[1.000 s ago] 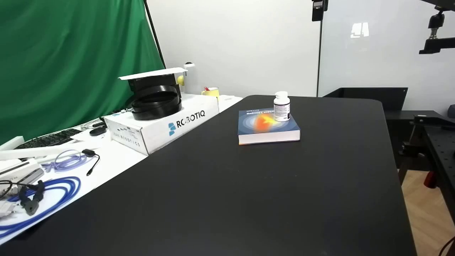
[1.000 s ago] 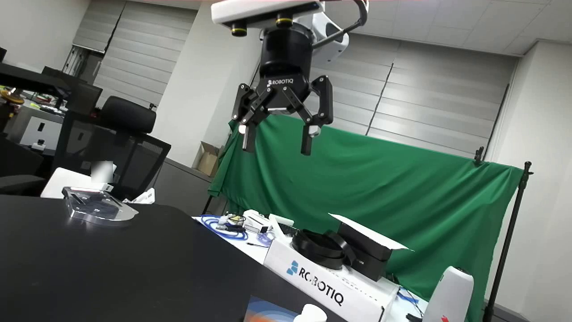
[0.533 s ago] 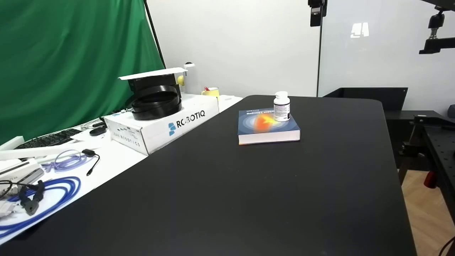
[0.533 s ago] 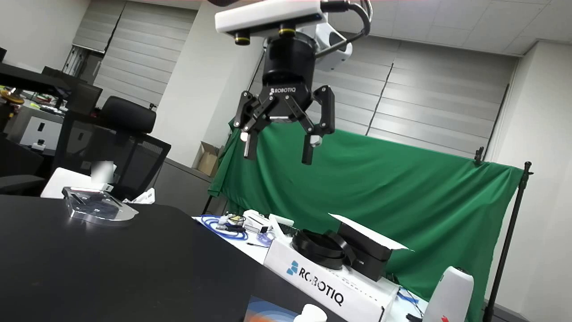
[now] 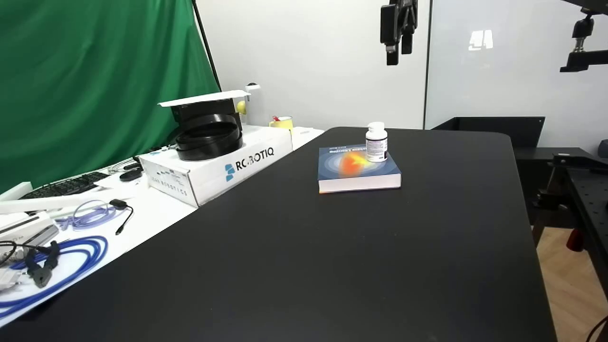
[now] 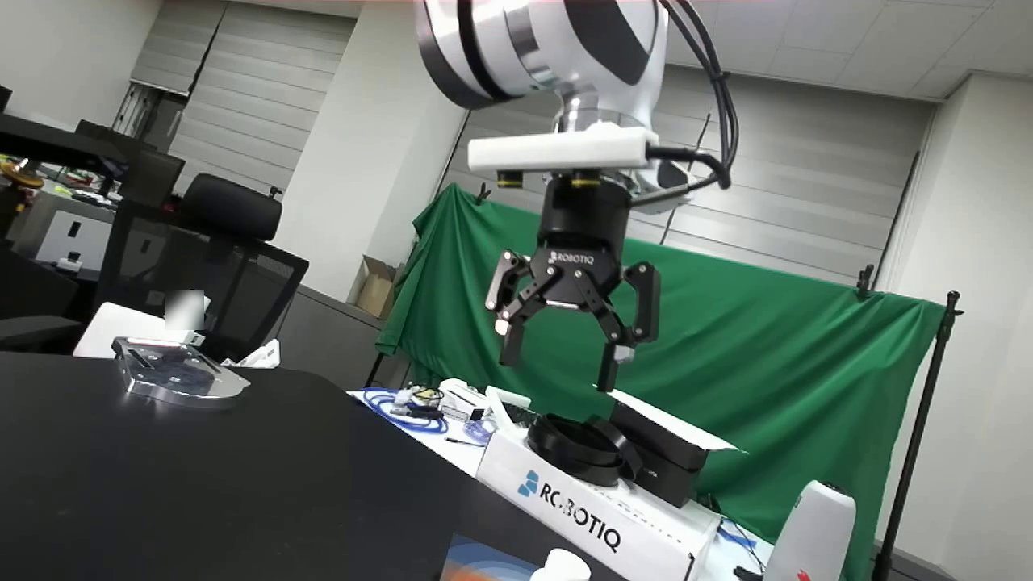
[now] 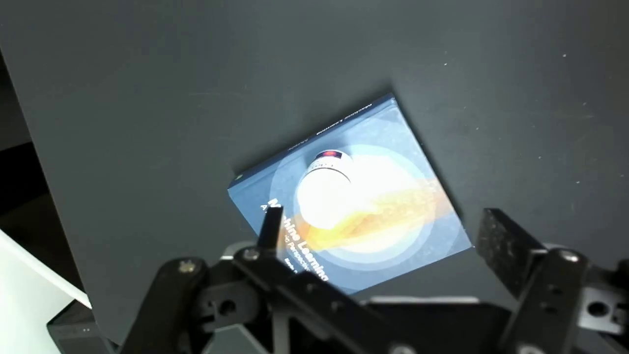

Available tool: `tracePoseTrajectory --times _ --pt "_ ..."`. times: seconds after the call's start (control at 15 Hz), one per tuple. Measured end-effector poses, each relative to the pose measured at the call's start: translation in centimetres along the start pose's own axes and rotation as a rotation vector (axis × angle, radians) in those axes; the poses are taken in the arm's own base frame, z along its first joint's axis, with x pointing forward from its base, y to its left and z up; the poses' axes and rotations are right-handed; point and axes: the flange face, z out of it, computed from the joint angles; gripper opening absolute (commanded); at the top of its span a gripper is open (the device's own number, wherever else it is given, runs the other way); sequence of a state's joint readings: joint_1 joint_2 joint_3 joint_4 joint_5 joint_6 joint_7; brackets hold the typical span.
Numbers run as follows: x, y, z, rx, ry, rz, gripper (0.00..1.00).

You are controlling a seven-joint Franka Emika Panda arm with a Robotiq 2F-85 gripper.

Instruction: Take the bottle on the book and put it on the table

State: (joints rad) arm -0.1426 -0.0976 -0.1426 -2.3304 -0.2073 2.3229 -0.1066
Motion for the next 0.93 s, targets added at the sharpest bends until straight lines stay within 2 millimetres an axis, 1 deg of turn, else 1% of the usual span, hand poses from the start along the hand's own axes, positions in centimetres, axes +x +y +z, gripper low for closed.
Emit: tracePoseTrajectory --times 0.2,0.4,0.6,0.73,0.8,0.93 --pt "2.2 1.6 3.2 0.017 -0.001 0.034 1.0" --pt "4.1 2.5 6.7 0.027 0.013 0.06 1.0" --pt "5.2 2.7 10.7 0.049 -0.007 0.097 1.0" --pt "5.6 2.6 12.9 0.061 -0.035 0.114 1.0" --pt "5.9 2.6 13.9 0.066 -0.046 0.122 1.0" --pt "6.3 2.6 15.1 0.065 -0.055 0.129 1.0"
